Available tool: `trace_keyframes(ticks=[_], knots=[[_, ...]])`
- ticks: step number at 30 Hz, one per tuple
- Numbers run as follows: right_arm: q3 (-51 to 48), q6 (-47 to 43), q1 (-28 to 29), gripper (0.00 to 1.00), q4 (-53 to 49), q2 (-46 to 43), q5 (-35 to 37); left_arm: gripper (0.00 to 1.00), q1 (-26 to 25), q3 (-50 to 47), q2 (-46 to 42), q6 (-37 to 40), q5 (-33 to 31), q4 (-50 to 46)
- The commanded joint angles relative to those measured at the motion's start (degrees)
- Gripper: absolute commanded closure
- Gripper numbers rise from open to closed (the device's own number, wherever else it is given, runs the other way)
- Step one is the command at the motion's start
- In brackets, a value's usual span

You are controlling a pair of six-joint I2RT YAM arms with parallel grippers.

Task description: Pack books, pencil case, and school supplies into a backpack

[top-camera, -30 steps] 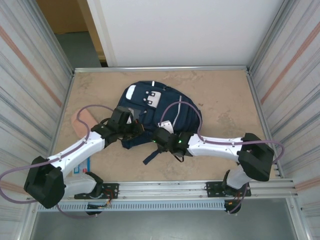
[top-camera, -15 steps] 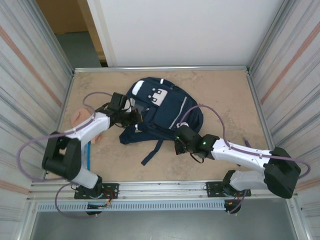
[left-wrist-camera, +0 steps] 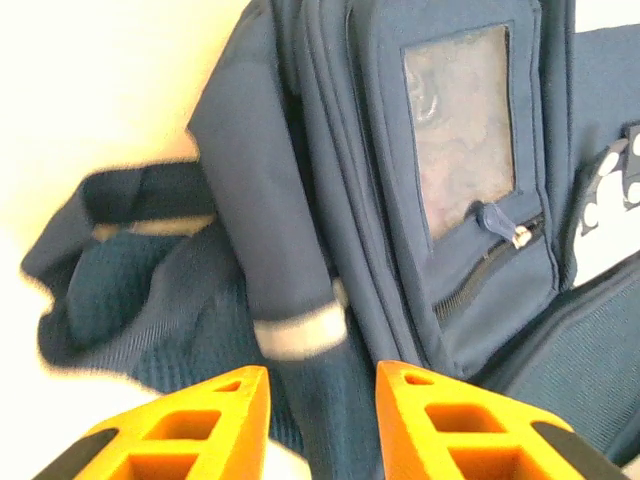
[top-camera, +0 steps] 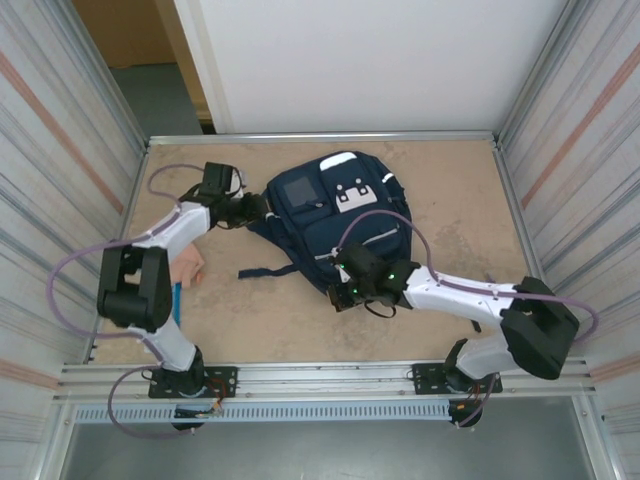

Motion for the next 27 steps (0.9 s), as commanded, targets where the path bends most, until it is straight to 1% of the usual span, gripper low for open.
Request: trace_keyframes(ticks=[1, 3, 5, 6, 7, 11, 13, 18, 20, 21, 22, 23, 24, 25, 26, 27], knots=[[3.76, -1.35, 0.96, 1.0, 2.73, 2.84, -5.15, 0.64, -1.57, -7.61, -9.98, -5.29, 0.87, -0.3], [4.35, -1.08, 0.96, 1.0, 4.52, 4.62, -7.6, 0.62, -4.36, -12.9, -14.65, -8.19, 1.52, 0.32], [5.03, -1.12, 1.06, 1.0, 5.8, 6.58, -9.73, 0.6, -8.41, -16.52, -18.15, -10.06, 0.12, 0.46], [5.43, -1.27, 1.11, 1.0, 6.16, 7.3, -10.67, 0.58, -10.2, -17.86, -19.54, -10.74, -0.54, 0.28], [5.79, -1.37, 1.2, 1.0, 6.49, 7.65, -11.29, 0.57, -11.25, -19.22, -20.76, -11.42, -0.69, 0.04], [6.89, -1.89, 2.72, 1.0, 7.53, 8.56, -12.47, 0.54, -11.87, -24.66, -25.0, -14.87, -0.85, 1.34], [7.14, -2.14, 3.49, 1.0, 8.19, 8.89, -12.48, 0.53, -12.81, -25.94, -25.51, -16.18, -1.0, 2.63], [8.97, -1.07, 5.64, 1.0, 9.45, 11.07, -13.68, 0.52, -14.57, -25.49, -22.33, -16.79, 0.95, 4.0], [9.92, -1.08, 6.95, 1.0, 9.58, 11.86, -13.89, 0.37, -15.66, -25.51, -21.06, -17.32, 0.26, 5.46], [10.55, -1.2, 7.33, 1.0, 9.02, 12.31, -13.54, 0.37, -15.9, -25.21, -20.17, -17.37, 0.34, 6.06], [10.81, -1.02, 7.46, 1.0, 8.67, 12.47, -13.19, 0.38, -16.08, -24.94, -19.61, -17.34, 0.66, 6.15], [10.83, -0.72, 7.34, 1.0, 8.37, 12.47, -12.68, 0.41, -16.16, -24.82, -18.77, -16.97, 0.93, 5.94], [10.73, -0.29, 7.2, 1.0, 7.87, 12.28, -12.0, 0.48, -16.2, -25.16, -18.19, -15.91, 0.98, 5.68], [10.7, 0.02, 6.99, 1.0, 7.14, 12.02, -11.63, 0.59, -15.93, -25.45, -17.78, -15.07, 0.5, 5.06], [10.89, 0.18, 6.62, 1.0, 5.74, 11.58, -11.45, 0.77, -15.13, -25.96, -17.45, -13.96, 0.16, 4.61], [10.96, 0.14, 6.41, 1.0, 3.75, 11.06, -10.85, 0.9, -13.74, -26.56, -17.16, -12.88, 0.5, 4.71]])
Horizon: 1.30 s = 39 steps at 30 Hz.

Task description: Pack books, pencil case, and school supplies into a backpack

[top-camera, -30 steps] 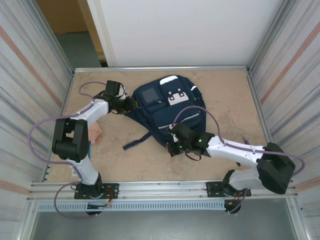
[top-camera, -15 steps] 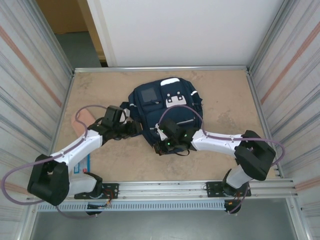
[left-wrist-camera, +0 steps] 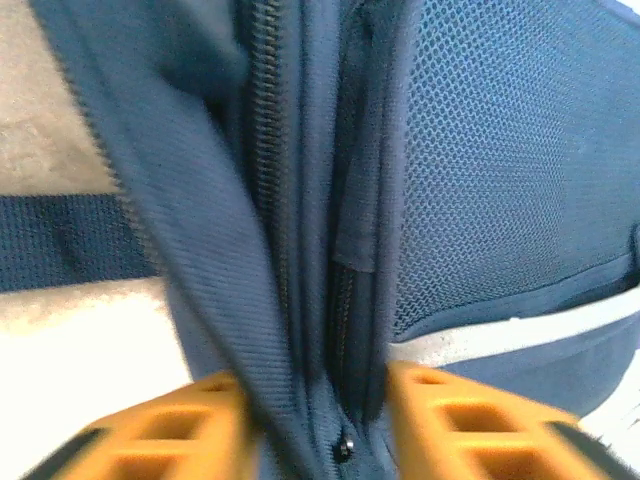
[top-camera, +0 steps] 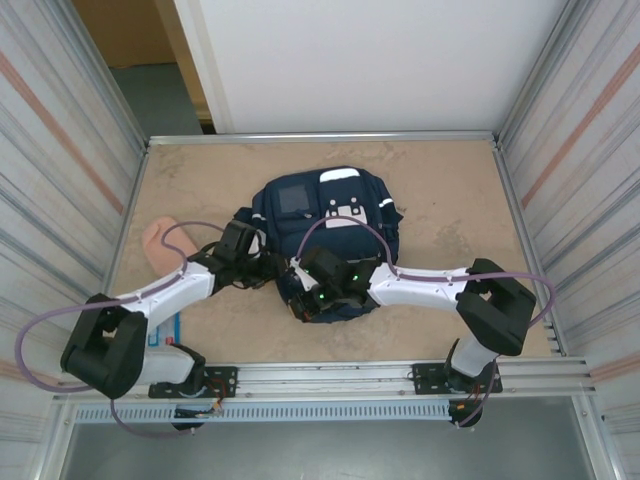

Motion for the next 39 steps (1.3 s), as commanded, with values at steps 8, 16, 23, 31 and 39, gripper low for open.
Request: trace_keyframes(ticks=[8, 16, 23, 31, 39], knots=[[-4.04, 0.59, -5.78, 1.0, -15.75, -11.38, 2.18, 1.0, 9.55, 8.87, 6.31, 13.62, 3.41, -6.09], [-9.62, -0.46, -16.11, 1.0, -24.41, -19.99, 3.72, 1.0, 15.18, 19.37, 16.92, 16.26, 6.62, -5.81], [-7.77, -2.37, -16.68, 1.0, -26.52, -23.33, 8.83, 0.98, 20.96, 24.77, 21.14, 13.12, 9.21, -5.19], [-0.68, -3.22, -12.98, 1.0, -22.46, -19.66, 6.68, 0.7, 19.49, 24.41, 15.28, 17.53, 5.57, -15.33], [7.76, -3.93, -9.17, 1.0, -18.09, -10.49, 1.39, 0.55, 9.99, 8.36, -7.69, 9.35, 0.16, -18.13]])
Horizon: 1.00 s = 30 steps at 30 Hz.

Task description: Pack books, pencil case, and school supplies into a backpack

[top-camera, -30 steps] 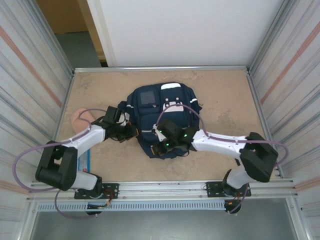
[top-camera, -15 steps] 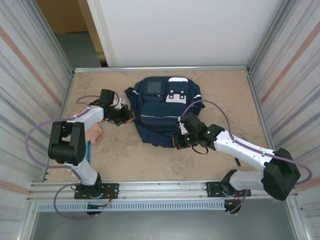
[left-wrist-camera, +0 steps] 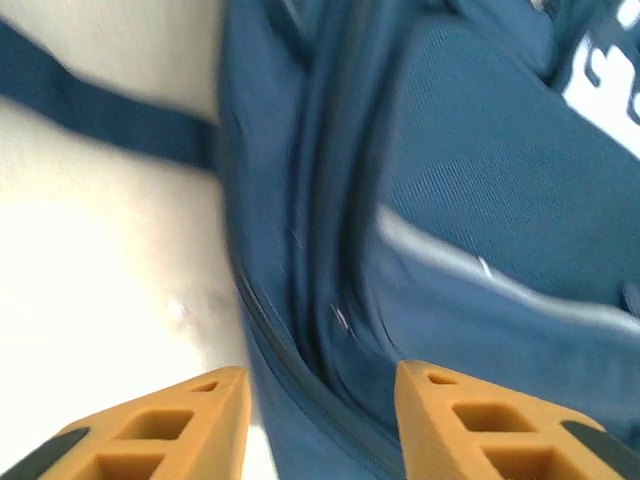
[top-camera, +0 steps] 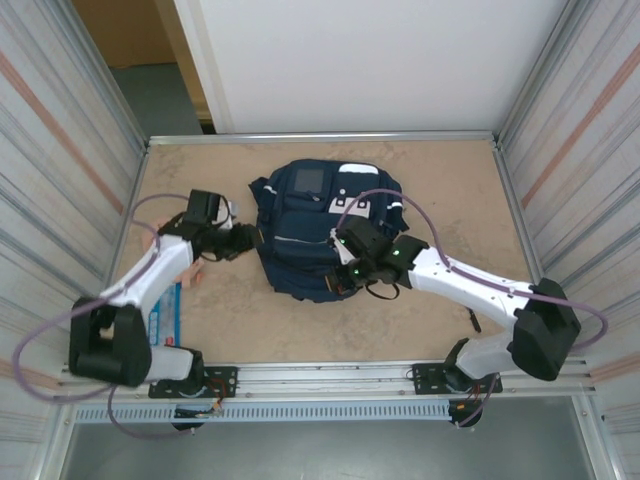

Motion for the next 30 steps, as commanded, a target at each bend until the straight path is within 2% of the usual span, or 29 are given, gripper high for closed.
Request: trace_keyframes(ticks=[1, 3, 6, 14, 15, 16, 19, 21, 23, 26, 30], knots=[[4.06, -1.25, 1.6, 1.0, 4.21, 3.21, -4.48, 0.54, -5.71, -5.93, -8.83, -6.9, -4.2, -1.1], [5.17, -1.16, 3.19, 1.0, 5.55, 5.0, -4.81, 0.5, -7.6, -9.95, -12.7, -11.82, -4.58, 2.56], [5.81, -0.02, 5.26, 1.0, 9.41, 7.89, -7.07, 0.49, -7.86, -14.63, -15.97, -18.46, -4.92, 7.34], [7.78, 1.24, 9.17, 1.0, 12.65, 13.52, -9.37, 0.48, -9.4, -14.72, -11.9, -19.3, -9.61, 9.21], [7.68, 1.39, 9.11, 1.0, 12.38, 13.69, -9.51, 0.5, -9.39, -15.11, -11.04, -18.98, -10.0, 10.26], [7.68, 1.14, 9.05, 1.0, 11.38, 13.7, -8.87, 0.56, -9.4, -15.6, -10.29, -18.53, -10.31, 11.54], [6.48, 0.05, 8.06, 1.0, 7.22, 12.65, -5.97, 0.9, -9.18, -14.81, -8.0, -16.02, -11.38, 12.06], [4.68, -0.8, 6.61, 1.0, 4.97, 11.33, -5.07, 1.0, -8.7, -12.99, -6.86, -13.92, -12.06, 9.78], [3.5, -2.79, 5.18, 1.0, 0.96, 10.32, -3.6, 1.0, -7.6, -11.88, -6.18, -12.13, -11.23, 9.25], [1.21, -4.81, 3.63, 1.0, -5.13, 8.03, 3.66, 1.0, -4.27, -9.49, -4.33, -9.97, -7.68, 8.58], [-3.48, -4.57, -0.01, 1.0, -6.86, 4.22, 7.76, 1.0, -0.33, -4.82, -0.29, -6.17, -5.47, 7.18]])
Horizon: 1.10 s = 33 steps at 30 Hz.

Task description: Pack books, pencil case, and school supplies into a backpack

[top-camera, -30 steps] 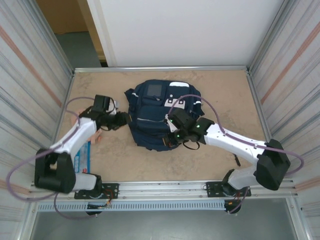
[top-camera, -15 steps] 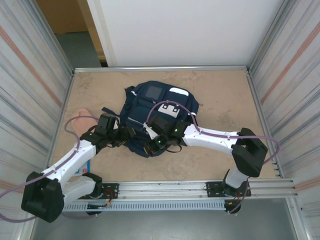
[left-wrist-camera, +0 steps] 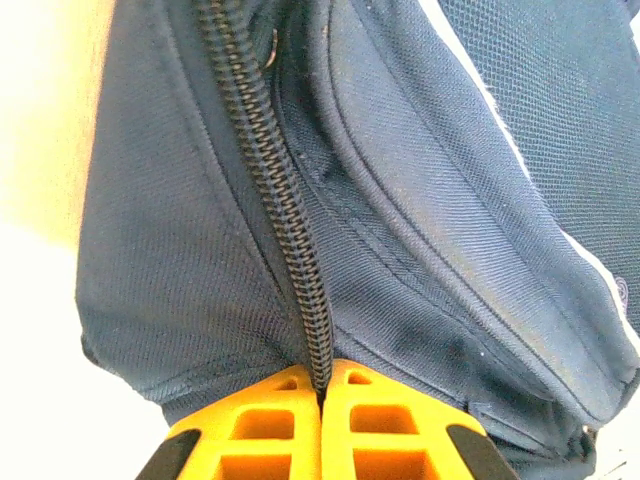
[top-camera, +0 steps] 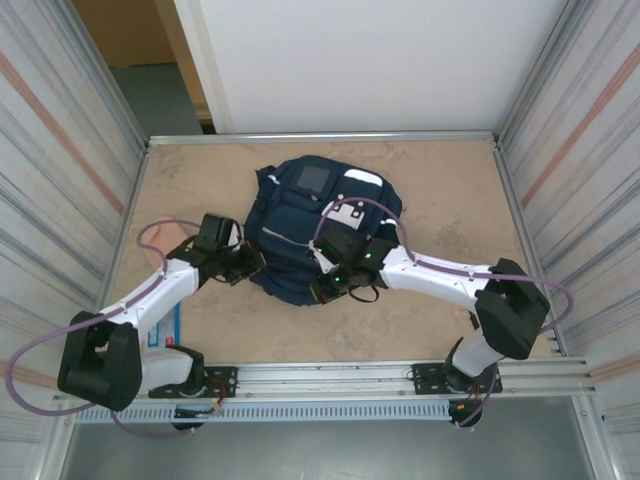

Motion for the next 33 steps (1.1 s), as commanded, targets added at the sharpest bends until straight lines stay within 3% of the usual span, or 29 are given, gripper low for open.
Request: trace_keyframes(ticks=[1, 10, 13, 16, 21, 25, 29, 33], knots=[[-4.02, -1.27, -3.17, 1.0, -10.61, -4.71, 6.71, 1.0, 4.4, 5.01, 3.41, 6.13, -1.5, 0.25], [-4.92, -1.36, -6.25, 1.0, -11.06, -8.52, 7.03, 0.97, 6.71, 22.83, 22.5, 10.94, 1.78, -1.38], [-3.46, -0.11, -6.22, 1.0, -9.82, -7.71, 5.82, 0.7, 7.23, 27.41, 24.43, 8.73, 0.98, -2.28], [-0.57, 0.71, -6.12, 1.0, -8.1, -6.13, 2.14, 0.6, 6.61, 28.78, 21.86, 8.98, 0.46, -4.53], [2.97, 0.92, -5.21, 1.0, -5.81, -4.9, 0.42, 0.55, 2.09, 22.78, 13.23, 11.73, -0.85, -12.68], [3.7, 0.99, -4.9, 1.0, -3.42, -3.6, -3.6, 0.5, -0.65, 12.83, 6.17, 10.23, 6.81, -11.06], [4.29, -0.11, -3.8, 1.0, -2.55, -2.29, -5.92, 0.49, -2.65, 7.82, 2.37, 6.58, 2.21, -10.72], [5.44, -0.93, -2.01, 1.0, -2.58, -0.57, -5.8, 0.47, -3.34, 3.31, 0.36, 1.39, -0.96, -4.45]])
